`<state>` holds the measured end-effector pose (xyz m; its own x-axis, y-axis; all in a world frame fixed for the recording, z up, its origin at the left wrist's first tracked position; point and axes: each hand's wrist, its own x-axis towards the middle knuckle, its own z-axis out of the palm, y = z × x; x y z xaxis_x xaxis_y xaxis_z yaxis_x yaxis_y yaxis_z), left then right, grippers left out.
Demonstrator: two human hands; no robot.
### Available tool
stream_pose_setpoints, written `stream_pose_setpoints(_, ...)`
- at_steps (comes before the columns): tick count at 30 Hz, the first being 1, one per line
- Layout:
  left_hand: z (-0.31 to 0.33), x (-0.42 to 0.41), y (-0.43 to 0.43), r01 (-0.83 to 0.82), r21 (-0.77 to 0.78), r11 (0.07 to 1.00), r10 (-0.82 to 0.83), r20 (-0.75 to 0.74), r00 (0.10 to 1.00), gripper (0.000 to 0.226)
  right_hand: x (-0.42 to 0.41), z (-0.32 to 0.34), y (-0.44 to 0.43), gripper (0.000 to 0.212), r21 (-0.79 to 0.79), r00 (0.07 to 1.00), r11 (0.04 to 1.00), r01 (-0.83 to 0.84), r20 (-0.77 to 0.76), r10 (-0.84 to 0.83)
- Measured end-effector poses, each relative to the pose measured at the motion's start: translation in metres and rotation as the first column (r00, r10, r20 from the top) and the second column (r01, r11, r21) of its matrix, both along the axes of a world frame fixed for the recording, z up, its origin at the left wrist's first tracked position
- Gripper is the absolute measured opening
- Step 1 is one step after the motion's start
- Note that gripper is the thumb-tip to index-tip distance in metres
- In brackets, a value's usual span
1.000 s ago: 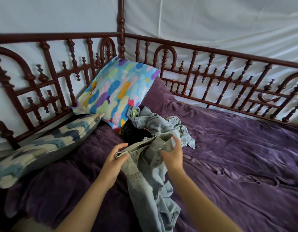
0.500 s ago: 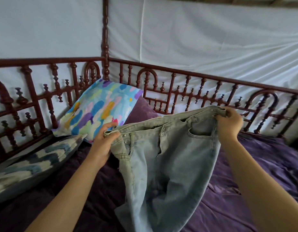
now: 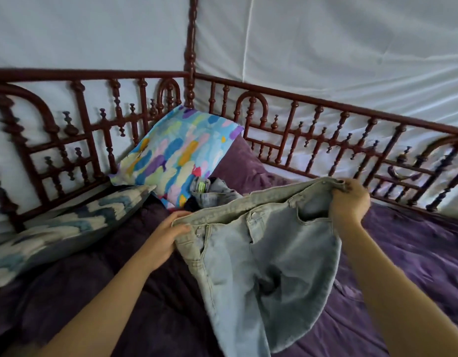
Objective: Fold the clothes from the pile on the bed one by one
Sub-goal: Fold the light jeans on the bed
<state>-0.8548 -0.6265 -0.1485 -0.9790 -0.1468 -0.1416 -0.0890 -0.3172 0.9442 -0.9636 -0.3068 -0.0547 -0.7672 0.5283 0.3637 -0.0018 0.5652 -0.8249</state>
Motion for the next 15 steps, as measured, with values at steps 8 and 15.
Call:
stream_pose_setpoints(8, -0.124, 0.081, -0.049, -0.069, -0.231, 0.971, 0.185, 0.53, 0.828, 0.047, 0.007, -0.089, -0.12, 0.027, 0.163, 0.866, 0.896, -0.412, 0.376, 0.33)
stream_pose_setpoints(15, -0.172, 0.088, -0.053, 0.096, -0.758, 0.645, 0.402, 0.444, 0.801, 0.059, 0.003, -0.09, -0.198, 0.026, 0.192, 0.791, 0.788, -0.585, 0.349, 0.502)
